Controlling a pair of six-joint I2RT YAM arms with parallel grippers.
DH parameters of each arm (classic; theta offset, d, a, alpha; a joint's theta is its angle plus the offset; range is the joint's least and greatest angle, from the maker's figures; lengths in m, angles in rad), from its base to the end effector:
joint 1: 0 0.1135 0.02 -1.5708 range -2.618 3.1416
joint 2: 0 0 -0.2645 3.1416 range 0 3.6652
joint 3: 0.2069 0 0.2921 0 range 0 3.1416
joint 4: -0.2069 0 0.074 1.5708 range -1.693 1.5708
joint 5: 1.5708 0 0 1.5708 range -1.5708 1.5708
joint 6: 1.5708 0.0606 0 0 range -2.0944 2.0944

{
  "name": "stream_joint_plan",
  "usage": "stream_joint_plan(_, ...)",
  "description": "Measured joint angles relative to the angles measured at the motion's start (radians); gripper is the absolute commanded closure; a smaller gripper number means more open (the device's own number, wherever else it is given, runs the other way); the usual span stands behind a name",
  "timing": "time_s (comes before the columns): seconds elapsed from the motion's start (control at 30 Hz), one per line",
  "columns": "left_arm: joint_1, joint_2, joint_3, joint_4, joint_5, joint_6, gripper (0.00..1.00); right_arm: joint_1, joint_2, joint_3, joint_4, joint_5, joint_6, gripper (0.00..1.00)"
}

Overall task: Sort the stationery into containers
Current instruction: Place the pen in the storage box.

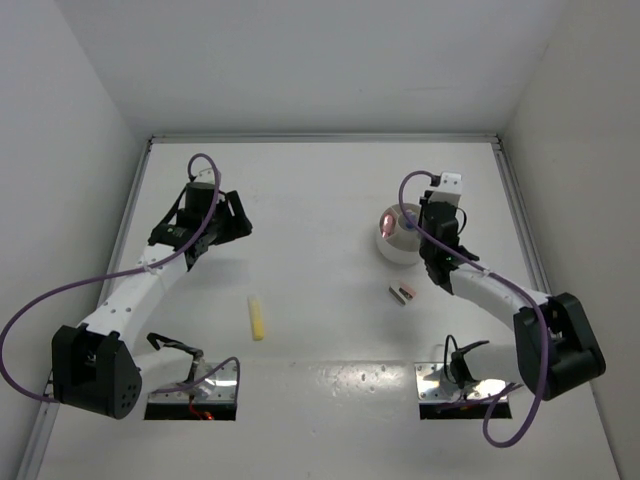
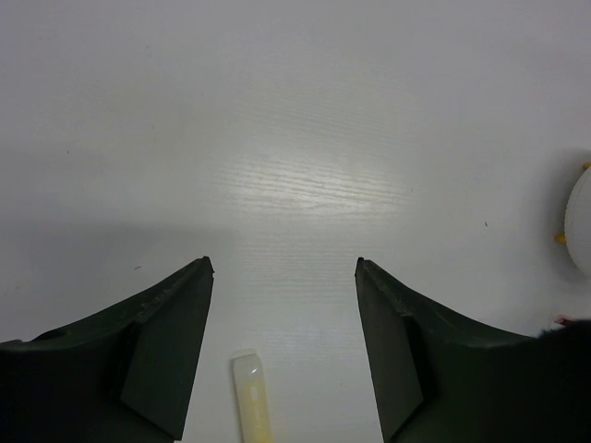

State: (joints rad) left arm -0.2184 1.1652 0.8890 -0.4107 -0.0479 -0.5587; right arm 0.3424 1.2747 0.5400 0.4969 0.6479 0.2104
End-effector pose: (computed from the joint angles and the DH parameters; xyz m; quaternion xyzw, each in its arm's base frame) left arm 0.3043 -0.0646 0.2510 -0.1631 0.8889 -0.1420 0.4039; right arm 0.3081 0.0710 0.1906 0.1472 0.7565 -0.0808 0.6321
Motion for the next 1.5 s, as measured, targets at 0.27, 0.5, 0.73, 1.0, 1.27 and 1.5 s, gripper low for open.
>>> stream_joint_plan(0.27, 0.000, 0.000, 0.000, 0.000, 0.000, 0.000, 0.31, -0.005, 0.044, -0.020, 0.031, -0.003, 0.028, 1.00)
stream_joint_plan(0.5, 0.000, 0.000, 0.000, 0.000, 0.000, 0.000, 0.31, -0.013, 0.058, -0.021, 0.030, -0.006, 0.063, 1.00)
stream_joint_plan(0.73, 0.000, 0.000, 0.000, 0.000, 0.000, 0.000, 0.31, -0.027, 0.069, -0.021, -0.008, -0.032, 0.095, 0.83)
stream_joint_plan(1.0, 0.000, 0.000, 0.000, 0.000, 0.004, 0.000, 0.31, -0.042, 0.060, -0.022, -0.022, -0.074, 0.108, 0.53)
stream_joint_plan(1.27, 0.000, 0.000, 0.000, 0.000, 0.007, 0.000, 0.31, -0.048, 0.002, -0.027, -0.037, -0.116, 0.103, 0.44)
stream_joint_plan(1.5, 0.000, 0.003, 0.000, 0.005, 0.024, 0.003, 0.89, -0.052, -0.167, -0.031, -0.044, -0.131, 0.021, 0.70)
